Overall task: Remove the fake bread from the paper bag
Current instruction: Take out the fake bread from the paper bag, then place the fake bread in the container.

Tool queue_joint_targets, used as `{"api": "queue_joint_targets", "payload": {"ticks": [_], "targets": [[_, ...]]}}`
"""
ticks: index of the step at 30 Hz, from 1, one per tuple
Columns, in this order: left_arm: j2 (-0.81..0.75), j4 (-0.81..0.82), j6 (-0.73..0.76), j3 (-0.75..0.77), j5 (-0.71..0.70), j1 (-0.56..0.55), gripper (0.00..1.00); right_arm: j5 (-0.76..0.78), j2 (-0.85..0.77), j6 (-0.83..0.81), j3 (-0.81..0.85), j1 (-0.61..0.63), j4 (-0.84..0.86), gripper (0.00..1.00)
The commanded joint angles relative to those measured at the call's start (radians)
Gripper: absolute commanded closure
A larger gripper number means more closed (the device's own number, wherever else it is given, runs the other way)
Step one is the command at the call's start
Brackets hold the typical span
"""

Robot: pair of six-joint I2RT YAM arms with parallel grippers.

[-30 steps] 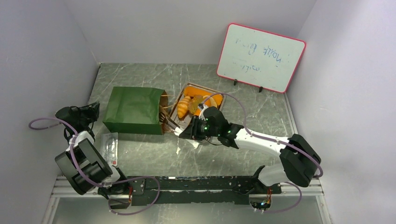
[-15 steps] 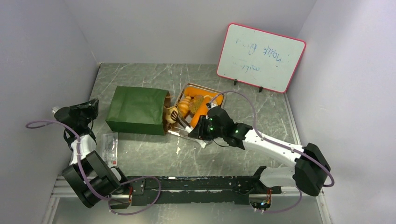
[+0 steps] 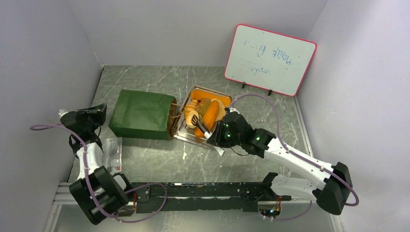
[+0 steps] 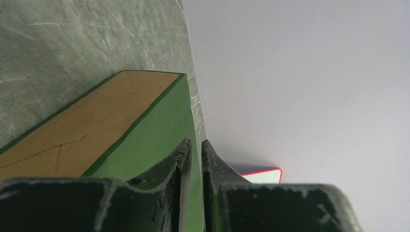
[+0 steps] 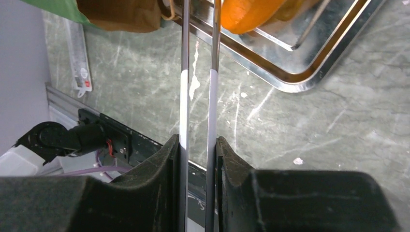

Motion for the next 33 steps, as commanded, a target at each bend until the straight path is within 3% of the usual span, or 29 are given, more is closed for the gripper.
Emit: {"api": "queue_joint_targets", "payload": {"ticks": [1, 4, 10, 15, 33], "targets": [[-0.051, -0.037, 0.066, 0.006, -0.027, -0.023, 0.90, 0.043, -0.020, 0.005, 0.051, 0.002, -0.057, 1.00], [-0.073, -0.051, 0.085, -0.008, -0.030, -0.031, 0.89, 0.041, -0.004, 0.014, 0.045, 0.006, -0.059, 0.99], [-0.109, -0.076, 0.106, -0.021, -0.036, -0.049, 0.88, 0.034, 0.008, 0.047, 0.031, 0.009, -0.043, 0.79], [-0.130, -0.084, 0.109, -0.036, -0.035, -0.056, 0.88, 0.041, -0.002, 0.054, 0.037, 0.008, -0.062, 0.70], [-0.145, -0.097, 0.111, -0.047, -0.030, -0.061, 0.85, 0.046, -0.023, 0.047, 0.072, 0.010, -0.090, 0.63]]}}
